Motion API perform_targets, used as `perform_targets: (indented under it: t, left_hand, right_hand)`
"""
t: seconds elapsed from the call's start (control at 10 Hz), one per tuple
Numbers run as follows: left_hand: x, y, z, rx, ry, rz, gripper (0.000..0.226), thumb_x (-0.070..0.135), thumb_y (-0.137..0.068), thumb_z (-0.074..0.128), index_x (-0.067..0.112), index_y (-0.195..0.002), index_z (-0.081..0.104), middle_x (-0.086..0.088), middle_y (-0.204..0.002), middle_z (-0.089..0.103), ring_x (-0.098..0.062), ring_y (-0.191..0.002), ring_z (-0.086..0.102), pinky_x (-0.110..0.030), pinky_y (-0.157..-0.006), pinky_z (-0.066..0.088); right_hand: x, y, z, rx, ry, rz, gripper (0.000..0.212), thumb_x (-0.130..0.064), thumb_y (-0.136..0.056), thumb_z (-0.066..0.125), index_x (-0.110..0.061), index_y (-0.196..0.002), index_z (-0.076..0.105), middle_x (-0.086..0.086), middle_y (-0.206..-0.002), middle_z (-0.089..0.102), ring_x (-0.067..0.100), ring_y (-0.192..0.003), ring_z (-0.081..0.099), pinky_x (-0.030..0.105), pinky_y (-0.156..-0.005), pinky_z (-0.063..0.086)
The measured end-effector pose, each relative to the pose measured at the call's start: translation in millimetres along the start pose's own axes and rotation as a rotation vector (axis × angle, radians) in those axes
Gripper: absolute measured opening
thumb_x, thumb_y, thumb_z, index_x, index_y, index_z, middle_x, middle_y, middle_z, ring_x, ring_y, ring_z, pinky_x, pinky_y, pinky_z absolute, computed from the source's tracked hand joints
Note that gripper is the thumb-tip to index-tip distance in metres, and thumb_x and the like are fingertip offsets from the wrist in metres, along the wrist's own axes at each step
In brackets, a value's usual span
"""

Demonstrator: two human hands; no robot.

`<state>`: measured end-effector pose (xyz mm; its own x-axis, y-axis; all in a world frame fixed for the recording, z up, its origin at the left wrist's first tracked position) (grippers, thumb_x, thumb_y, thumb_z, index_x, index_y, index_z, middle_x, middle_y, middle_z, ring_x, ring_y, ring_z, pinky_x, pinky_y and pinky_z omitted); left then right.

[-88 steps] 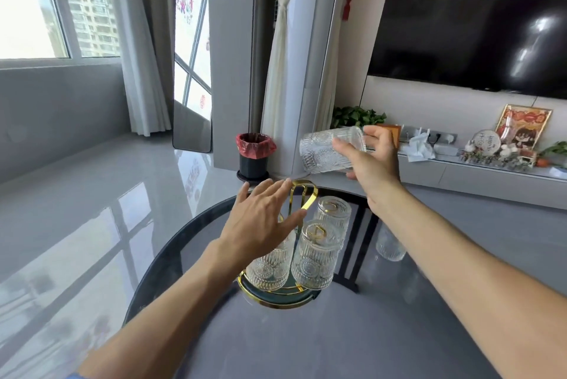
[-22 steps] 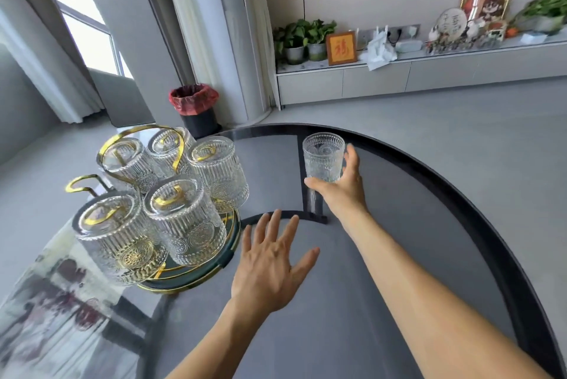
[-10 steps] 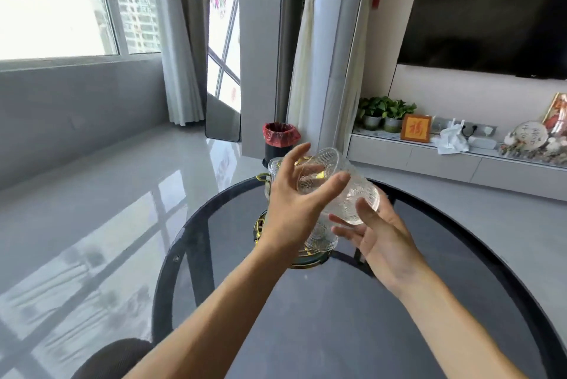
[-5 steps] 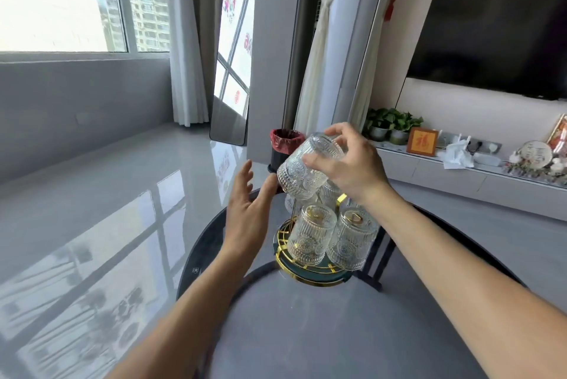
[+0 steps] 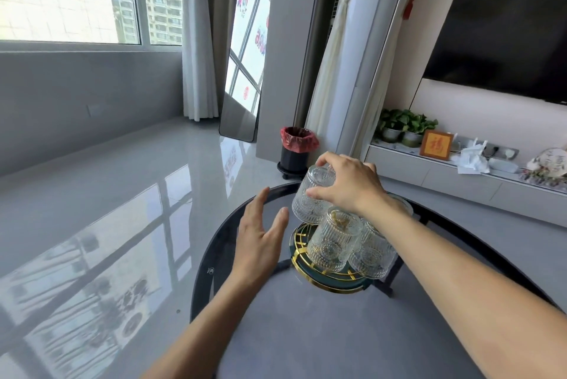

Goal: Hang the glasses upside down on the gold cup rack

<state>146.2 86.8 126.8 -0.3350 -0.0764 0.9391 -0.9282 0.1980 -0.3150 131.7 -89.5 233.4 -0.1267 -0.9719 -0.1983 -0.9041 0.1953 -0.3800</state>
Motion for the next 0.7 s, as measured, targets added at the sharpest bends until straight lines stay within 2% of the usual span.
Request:
perform_targets:
  t: [0.2, 0.3, 0.4, 0.5, 0.6, 0.7]
  left_hand:
    - [-8.0, 5.5, 6.9, -0.036, -0.035, -0.009, 0.053, 0.04, -0.096, 0.058, 0.03, -0.146, 0.042, 0.003, -0.15, 0.047, -0.016, -0.137, 0.042, -0.051, -0.111, 0.038]
    - [-12.3, 7.5, 9.4, -0.045, -0.051, -0.014, 0.052, 0.04, -0.096, 0.058, 0.032, -0.145, 0.042, 0.003, -0.151, 0.047, -0.017, -0.138, 0.041, -0.052, -0.111, 0.038]
    - [-20.2, 11.8, 14.0, -0.042, -0.084, -0.024, 0.051, 0.041, -0.097, 0.057, 0.036, -0.145, 0.041, 0.003, -0.151, 0.046, -0.016, -0.139, 0.04, -0.052, -0.112, 0.037]
    - [-22.4, 17.5, 17.6, -0.063, -0.109, -0.013, 0.051, 0.04, -0.097, 0.057, 0.036, -0.145, 0.04, 0.004, -0.151, 0.046, -0.016, -0.138, 0.04, -0.049, -0.112, 0.036]
    - [-23.1, 28.9, 20.4, -0.101, -0.17, 0.042, 0.054, 0.04, -0.096, 0.057, 0.032, -0.146, 0.04, 0.01, -0.145, 0.045, -0.015, -0.137, 0.04, -0.034, -0.109, 0.033]
    - [-22.9, 36.8, 19.1, -0.097, -0.191, 0.06, 0.055, 0.044, -0.095, 0.055, 0.032, -0.147, 0.04, 0.015, -0.141, 0.043, -0.013, -0.136, 0.04, -0.026, -0.105, 0.03]
  right_hand:
    - [-1.3, 3.9, 22.1, -0.045, 0.191, -0.025, 0.055, -0.062, -0.072, 0.069, -0.029, -0.113, 0.053, 0.0, -0.113, 0.07, 0.027, -0.112, 0.057, 0.047, -0.095, 0.032]
    - [-2.1, 4.1, 28.7, -0.108, 0.266, -0.033, 0.055, -0.062, -0.075, 0.067, -0.029, -0.116, 0.051, -0.001, -0.116, 0.07, 0.028, -0.118, 0.055, 0.054, -0.106, 0.022]
    - [-2.5, 3.5, 32.6, -0.236, 0.329, -0.037, 0.062, -0.068, -0.079, 0.056, -0.029, -0.126, 0.051, 0.001, -0.127, 0.066, 0.03, -0.128, 0.049, 0.063, -0.113, 0.003]
    - [-1.3, 5.7, 29.3, -0.278, 0.319, -0.04, 0.071, -0.074, -0.079, 0.049, -0.029, -0.133, 0.05, 0.003, -0.135, 0.062, 0.03, -0.136, 0.042, 0.063, -0.114, -0.003]
    - [3.0, 18.8, 24.0, -0.194, 0.304, -0.085, 0.07, -0.071, -0.084, 0.043, -0.031, -0.14, 0.047, 0.002, -0.15, 0.048, 0.027, -0.147, 0.025, 0.059, -0.116, -0.009]
    - [7.4, 44.7, 25.7, -0.034, 0.217, -0.12, 0.063, -0.066, -0.088, 0.041, -0.031, -0.14, 0.048, 0.004, -0.157, 0.039, 0.027, -0.149, 0.017, 0.054, -0.119, -0.006]
Point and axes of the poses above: each hand's wrist, its own y-axis away from the middle knuckle, its own z-axis out of the palm, x = y × z, the point moved 1 cm from there along -y, towards the middle knuckle
